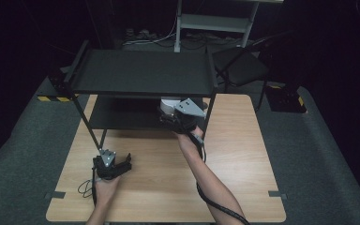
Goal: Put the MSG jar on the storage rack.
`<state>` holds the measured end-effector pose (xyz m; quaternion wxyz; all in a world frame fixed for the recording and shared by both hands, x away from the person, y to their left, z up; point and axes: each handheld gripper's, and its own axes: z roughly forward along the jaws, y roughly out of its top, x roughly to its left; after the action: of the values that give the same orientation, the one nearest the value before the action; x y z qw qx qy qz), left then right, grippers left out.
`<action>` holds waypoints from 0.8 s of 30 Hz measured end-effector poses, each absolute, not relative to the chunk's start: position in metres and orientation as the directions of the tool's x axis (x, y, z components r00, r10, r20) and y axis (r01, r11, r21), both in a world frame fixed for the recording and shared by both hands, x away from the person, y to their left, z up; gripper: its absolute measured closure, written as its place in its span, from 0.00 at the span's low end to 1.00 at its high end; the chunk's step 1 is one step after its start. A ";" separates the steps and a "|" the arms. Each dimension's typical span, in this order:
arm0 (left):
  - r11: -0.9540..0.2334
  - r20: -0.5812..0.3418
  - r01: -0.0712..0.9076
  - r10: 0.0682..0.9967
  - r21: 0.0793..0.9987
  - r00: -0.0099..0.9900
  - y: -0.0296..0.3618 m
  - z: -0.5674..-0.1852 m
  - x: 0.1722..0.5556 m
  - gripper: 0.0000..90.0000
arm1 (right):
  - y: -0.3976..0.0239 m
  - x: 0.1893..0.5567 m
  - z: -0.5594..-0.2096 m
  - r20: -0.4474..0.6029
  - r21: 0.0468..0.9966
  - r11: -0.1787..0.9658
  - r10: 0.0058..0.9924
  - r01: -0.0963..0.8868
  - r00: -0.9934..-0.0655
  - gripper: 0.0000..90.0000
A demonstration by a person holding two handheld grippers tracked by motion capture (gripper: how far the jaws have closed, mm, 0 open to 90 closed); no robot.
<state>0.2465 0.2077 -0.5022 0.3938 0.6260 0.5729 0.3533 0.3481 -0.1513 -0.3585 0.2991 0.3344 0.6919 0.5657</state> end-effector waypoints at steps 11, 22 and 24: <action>-0.034 -0.008 0.439 0.995 0.898 0.095 0.208 -0.502 0.247 0.09 | -0.148 0.355 -0.364 -0.019 0.986 0.115 0.804 0.124 -0.594 0.33; -0.032 -0.013 0.429 0.995 0.903 0.103 0.209 -0.503 0.245 0.09 | -0.159 0.357 -0.368 -0.042 0.983 0.144 0.788 0.117 -0.614 0.14; -0.034 -0.012 0.430 0.995 0.902 0.103 0.209 -0.503 0.245 0.09 | -0.161 0.355 -0.369 -0.057 0.979 0.165 0.790 0.123 -0.611 0.13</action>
<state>0.2452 0.2094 -0.5028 0.3996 0.6260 0.5689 0.3533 0.3546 -0.1611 -0.3692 0.2986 0.3246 0.7026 0.5585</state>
